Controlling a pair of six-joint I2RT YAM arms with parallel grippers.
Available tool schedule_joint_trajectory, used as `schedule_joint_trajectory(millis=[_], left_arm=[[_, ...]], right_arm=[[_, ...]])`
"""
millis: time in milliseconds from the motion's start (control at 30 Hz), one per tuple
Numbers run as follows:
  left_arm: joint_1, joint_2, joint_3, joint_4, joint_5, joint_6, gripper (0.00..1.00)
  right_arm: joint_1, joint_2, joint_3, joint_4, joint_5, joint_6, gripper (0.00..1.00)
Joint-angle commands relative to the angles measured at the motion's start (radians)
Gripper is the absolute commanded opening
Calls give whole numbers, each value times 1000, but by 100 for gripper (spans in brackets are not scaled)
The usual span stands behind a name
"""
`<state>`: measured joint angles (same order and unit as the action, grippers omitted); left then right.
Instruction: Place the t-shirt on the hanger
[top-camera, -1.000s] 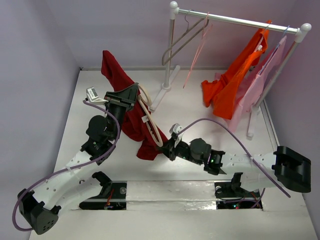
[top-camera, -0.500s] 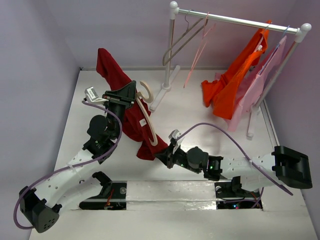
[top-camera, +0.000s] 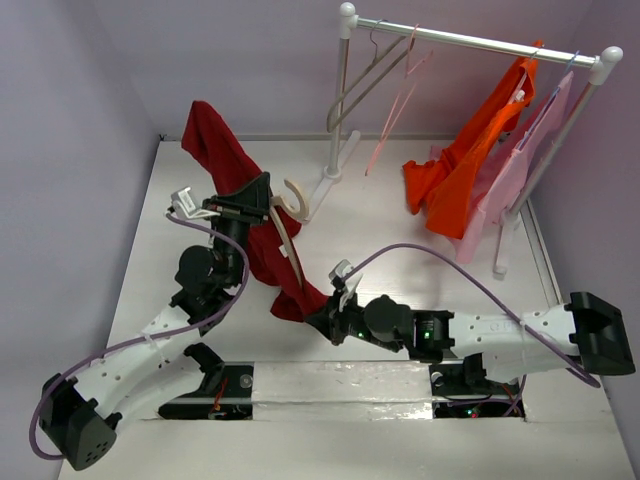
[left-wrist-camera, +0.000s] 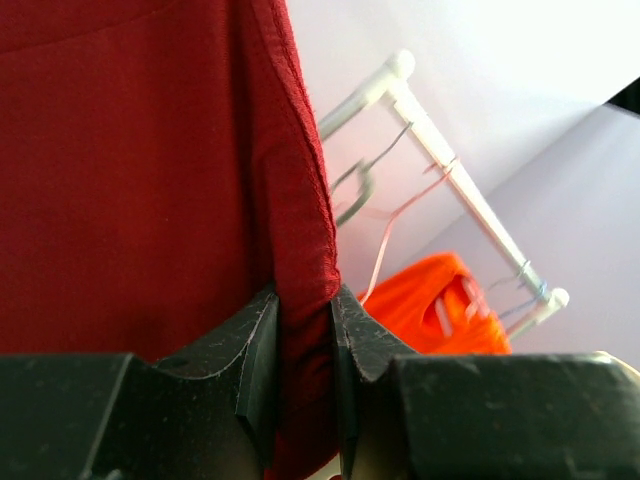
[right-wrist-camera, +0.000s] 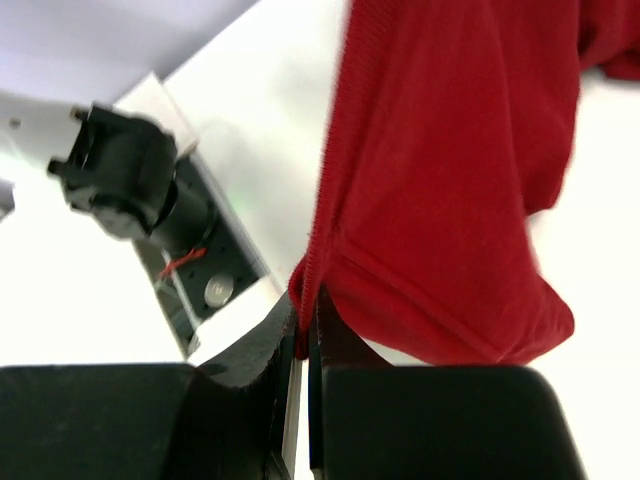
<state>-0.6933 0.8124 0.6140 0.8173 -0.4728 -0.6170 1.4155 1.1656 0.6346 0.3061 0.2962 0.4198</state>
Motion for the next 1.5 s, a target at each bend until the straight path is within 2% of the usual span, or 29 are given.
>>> schedule_joint_trajectory(millis=[0,167,233,333,367,533,567,700,767,867,967,1167,1333,1367,1467], left_arm=[[12,-74,-81,120,29,-108,0],[12,-174,-200,-28,66,-271,0],[12,-202,-233,-75,88,-334,0],[12,-239,-273,-135,134,-391,0],[12,-252,-286,-145,143,-424,0],[12,-278,-326,-179,152,-464,0],[12,-283,-327,-185,148,-463,0],[12,-289,-335,-201,129,-458,0],[12,-292,-335,-207,126,-455,0],[12,-286,-333,-210,128,-457,0],[12,-274,-333,-202,143,-466,0],[12,-256,-319,-207,160,-466,0],[12,-248,-316,-205,171,-464,0],[12,-249,-316,-205,174,-466,0],[12,-257,-324,-204,183,-469,0]], right_arm=[[37,19,85,-176,3,20,0],[37,117,224,-251,23,16,0],[37,159,232,-257,44,33,6],[37,192,226,-272,86,74,24],[37,192,223,-280,90,83,33],[46,117,203,-329,93,99,55],[46,77,204,-347,90,94,63],[46,11,232,-401,78,62,80],[46,5,255,-421,96,37,84],[46,-3,295,-440,190,5,87],[25,-24,313,-365,268,-59,91],[-41,-29,370,-150,259,-170,91],[-90,46,457,-116,207,-199,85],[-101,57,467,-105,199,-199,80],[-142,109,504,-122,184,-179,72]])
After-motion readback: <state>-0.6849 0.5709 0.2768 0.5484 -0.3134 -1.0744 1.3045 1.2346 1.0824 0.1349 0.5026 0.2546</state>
